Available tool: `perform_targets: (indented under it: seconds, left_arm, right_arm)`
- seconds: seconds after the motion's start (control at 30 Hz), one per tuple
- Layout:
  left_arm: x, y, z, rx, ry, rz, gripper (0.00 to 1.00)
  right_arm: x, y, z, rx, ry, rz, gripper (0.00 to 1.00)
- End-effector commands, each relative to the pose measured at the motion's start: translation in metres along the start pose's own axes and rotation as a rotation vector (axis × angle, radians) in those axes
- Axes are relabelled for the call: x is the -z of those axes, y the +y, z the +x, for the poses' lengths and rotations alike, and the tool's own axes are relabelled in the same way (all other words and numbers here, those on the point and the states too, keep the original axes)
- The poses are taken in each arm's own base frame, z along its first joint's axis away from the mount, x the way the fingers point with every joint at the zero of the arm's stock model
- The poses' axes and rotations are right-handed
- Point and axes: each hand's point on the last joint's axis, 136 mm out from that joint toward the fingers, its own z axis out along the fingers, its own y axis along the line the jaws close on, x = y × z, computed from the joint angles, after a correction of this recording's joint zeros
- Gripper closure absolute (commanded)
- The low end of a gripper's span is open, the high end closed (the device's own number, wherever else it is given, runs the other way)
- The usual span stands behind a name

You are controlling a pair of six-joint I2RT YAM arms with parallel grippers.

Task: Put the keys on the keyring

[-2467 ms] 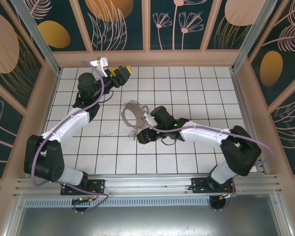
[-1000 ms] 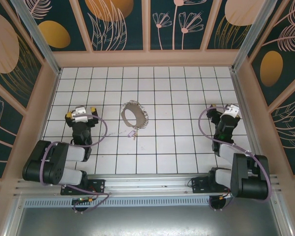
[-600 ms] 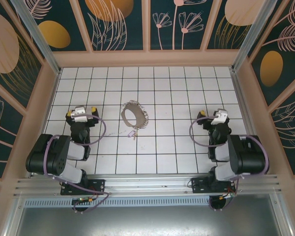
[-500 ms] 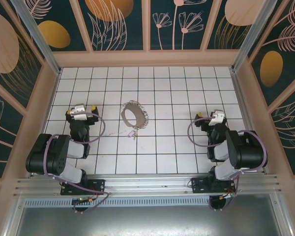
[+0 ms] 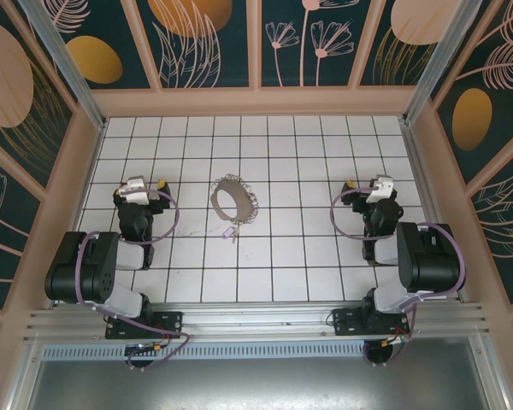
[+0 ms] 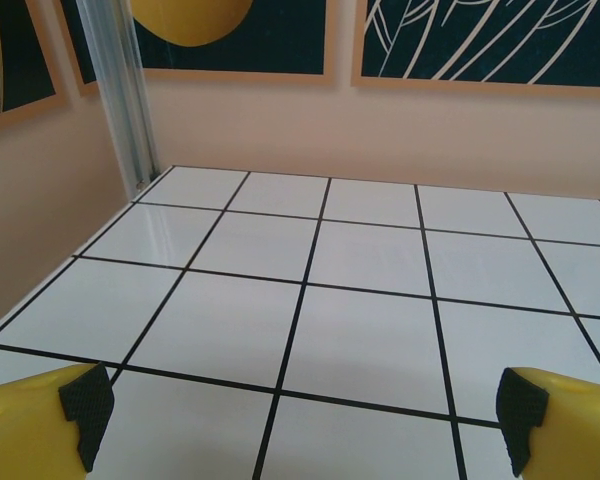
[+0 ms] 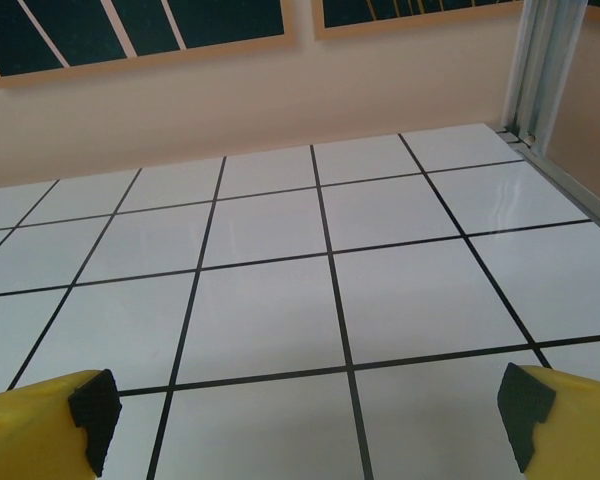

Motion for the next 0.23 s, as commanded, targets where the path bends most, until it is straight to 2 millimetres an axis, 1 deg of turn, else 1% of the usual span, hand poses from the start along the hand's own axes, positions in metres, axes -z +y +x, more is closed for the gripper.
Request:
perform_targets:
  seconds: [0.0, 0.2]
  left_arm:
    - [-0.0017, -0.0013, -0.0035, 0.019, -0.011, 0.011, 0.01]
    - [0.0004, 0.0000, -0.0045, 0.021, -0.019, 0.006, 0.01]
  right_arm:
    - [-0.0007, 0.0021, -0.0032, -0.004, -0.008, -0.017, 0.01]
    - [-0.0006, 0.0018, -0.0033, -0.006, -0.009, -0.020, 0.01]
